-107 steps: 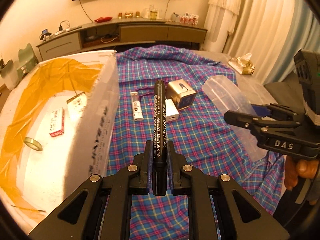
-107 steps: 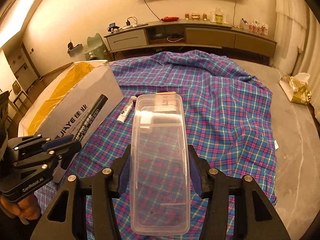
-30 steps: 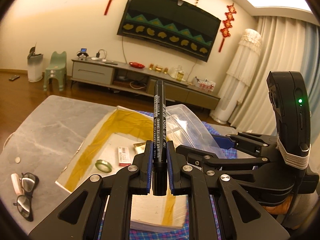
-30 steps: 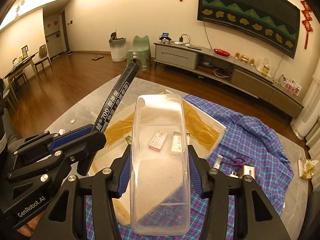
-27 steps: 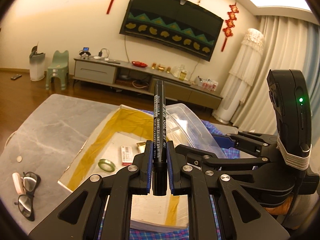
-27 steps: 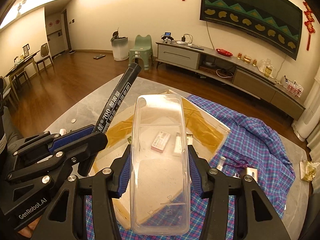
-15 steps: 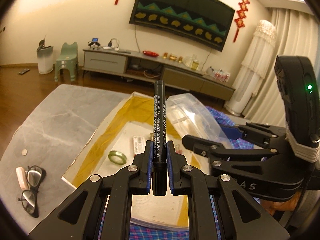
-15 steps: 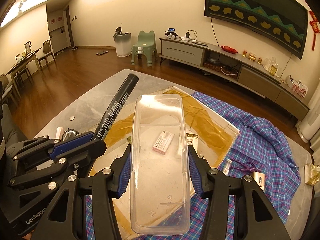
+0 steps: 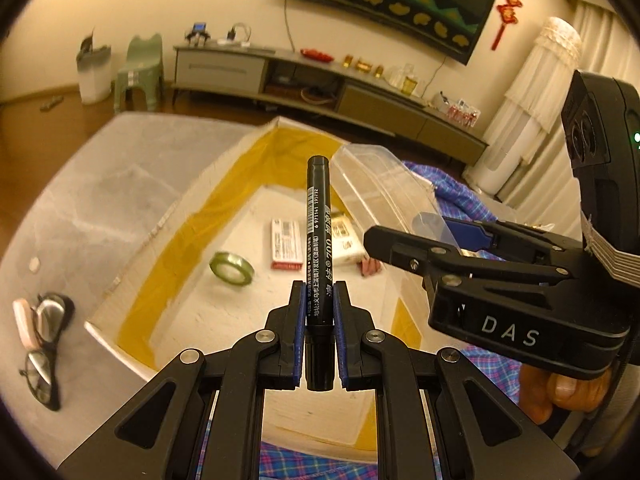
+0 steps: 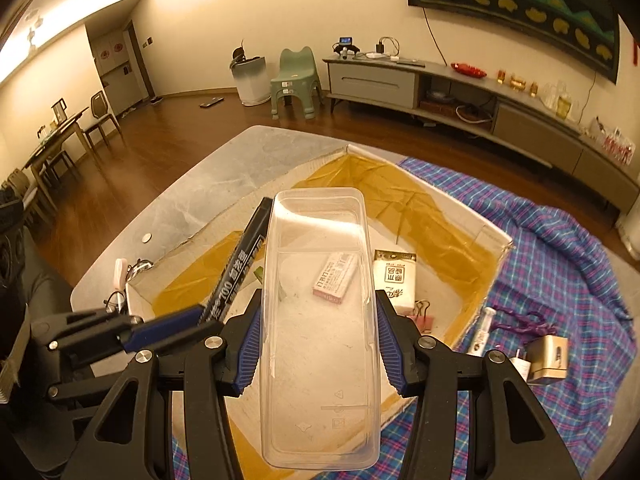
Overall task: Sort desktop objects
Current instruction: 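Carry the plastic box and marker in both tools over the cardboard box, then lower both tools into the cardboard box and open both to release the items, then move both open tools back over the items on the shirt, then grasp the white USB charger with the right tool while the left tool grasps the white tube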
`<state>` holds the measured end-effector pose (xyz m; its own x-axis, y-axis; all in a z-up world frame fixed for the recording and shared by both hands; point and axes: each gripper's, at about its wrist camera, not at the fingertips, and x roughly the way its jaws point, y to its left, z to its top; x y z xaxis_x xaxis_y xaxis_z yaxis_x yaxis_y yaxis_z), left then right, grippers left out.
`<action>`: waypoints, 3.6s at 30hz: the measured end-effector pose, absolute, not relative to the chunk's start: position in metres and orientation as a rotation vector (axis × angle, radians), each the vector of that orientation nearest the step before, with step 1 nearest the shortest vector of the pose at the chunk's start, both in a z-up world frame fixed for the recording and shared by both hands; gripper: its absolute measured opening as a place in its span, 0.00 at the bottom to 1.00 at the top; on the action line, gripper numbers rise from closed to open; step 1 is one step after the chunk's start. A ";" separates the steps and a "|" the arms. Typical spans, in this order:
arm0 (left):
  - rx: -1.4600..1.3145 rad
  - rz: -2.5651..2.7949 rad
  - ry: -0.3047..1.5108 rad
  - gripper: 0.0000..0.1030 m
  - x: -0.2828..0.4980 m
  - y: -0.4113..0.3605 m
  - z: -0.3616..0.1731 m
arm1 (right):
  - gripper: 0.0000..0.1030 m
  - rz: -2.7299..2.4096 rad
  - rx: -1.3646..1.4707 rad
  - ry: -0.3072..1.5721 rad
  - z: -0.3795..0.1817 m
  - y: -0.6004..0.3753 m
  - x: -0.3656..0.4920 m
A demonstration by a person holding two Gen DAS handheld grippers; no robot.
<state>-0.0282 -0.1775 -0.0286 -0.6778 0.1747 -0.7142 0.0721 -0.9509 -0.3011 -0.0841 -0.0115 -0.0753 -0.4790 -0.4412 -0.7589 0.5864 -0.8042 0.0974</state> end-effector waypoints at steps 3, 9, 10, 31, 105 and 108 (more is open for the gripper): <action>-1.289 2.761 -0.506 0.13 -0.033 -0.177 -0.036 | 0.51 -2.250 1.131 0.198 -0.085 -0.011 -0.091; -1.424 2.712 -0.530 0.13 -0.043 -0.176 -0.052 | 0.51 -2.191 1.180 0.232 -0.107 -0.018 -0.099; -1.441 2.703 -0.534 0.13 -0.044 -0.176 -0.054 | 0.51 -2.182 1.185 0.246 -0.110 -0.019 -0.099; -1.609 2.667 -0.481 0.21 -0.054 -0.175 -0.064 | 0.52 -2.081 1.266 0.323 -0.131 -0.024 -0.110; -1.419 2.563 -0.189 0.39 -0.150 0.027 -0.093 | 0.31 -2.378 1.375 0.024 -0.201 0.215 -0.143; -1.482 2.596 -0.207 0.39 -0.165 0.028 -0.108 | 0.31 -2.384 1.371 0.000 -0.192 0.230 -0.134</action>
